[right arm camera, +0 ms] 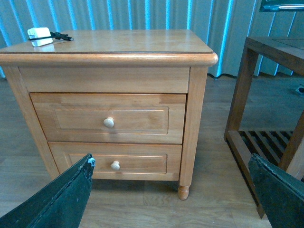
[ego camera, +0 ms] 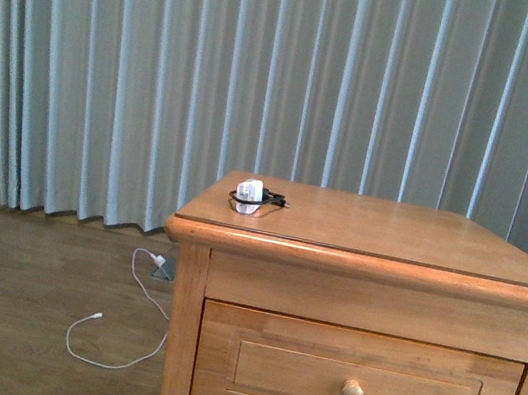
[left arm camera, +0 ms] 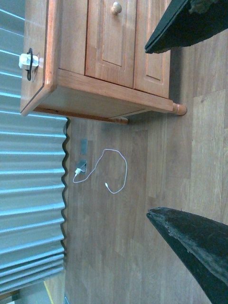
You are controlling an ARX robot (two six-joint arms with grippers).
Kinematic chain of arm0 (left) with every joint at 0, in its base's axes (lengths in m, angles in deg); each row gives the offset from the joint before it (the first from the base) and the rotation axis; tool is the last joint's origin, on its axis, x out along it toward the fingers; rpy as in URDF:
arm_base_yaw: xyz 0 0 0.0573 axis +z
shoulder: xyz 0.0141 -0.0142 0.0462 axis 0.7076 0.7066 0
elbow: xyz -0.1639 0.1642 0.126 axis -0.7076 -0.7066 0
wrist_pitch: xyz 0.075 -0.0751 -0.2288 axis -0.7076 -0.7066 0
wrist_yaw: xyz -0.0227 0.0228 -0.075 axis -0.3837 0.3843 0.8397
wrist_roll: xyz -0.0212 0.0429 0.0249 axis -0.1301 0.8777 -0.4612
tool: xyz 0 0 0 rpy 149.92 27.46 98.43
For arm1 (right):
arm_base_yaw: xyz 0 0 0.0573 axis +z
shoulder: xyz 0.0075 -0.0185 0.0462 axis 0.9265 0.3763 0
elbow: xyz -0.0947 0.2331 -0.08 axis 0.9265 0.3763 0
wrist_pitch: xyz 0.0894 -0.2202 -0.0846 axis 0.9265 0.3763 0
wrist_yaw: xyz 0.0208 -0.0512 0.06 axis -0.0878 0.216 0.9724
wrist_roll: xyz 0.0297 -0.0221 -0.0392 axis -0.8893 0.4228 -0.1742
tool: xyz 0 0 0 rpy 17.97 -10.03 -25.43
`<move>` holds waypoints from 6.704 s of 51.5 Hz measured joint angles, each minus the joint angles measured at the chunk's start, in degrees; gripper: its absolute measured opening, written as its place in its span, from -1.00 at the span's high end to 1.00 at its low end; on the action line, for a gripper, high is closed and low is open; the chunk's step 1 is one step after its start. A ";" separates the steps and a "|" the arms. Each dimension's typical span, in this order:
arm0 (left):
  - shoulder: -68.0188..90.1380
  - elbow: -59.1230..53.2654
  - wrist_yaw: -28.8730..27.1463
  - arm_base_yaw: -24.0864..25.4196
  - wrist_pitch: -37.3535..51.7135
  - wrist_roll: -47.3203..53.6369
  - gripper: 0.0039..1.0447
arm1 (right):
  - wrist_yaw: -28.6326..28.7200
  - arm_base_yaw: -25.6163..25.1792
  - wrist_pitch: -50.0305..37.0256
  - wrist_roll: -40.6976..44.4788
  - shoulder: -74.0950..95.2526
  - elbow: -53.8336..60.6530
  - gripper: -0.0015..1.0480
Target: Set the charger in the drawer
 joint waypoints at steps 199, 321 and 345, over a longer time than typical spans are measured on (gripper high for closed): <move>0.00 0.00 0.00 0.00 0.00 0.00 -0.89 | -24.74 18.80 -51.21 11.98 139.08 -71.14 -0.85; 0.00 0.00 0.00 0.00 0.00 -0.02 -0.89 | -24.96 19.34 -50.42 11.10 139.86 -72.17 -0.08; 0.00 0.00 0.00 0.00 0.02 -0.02 -0.89 | -24.74 19.61 -50.42 10.86 139.86 -72.22 -0.51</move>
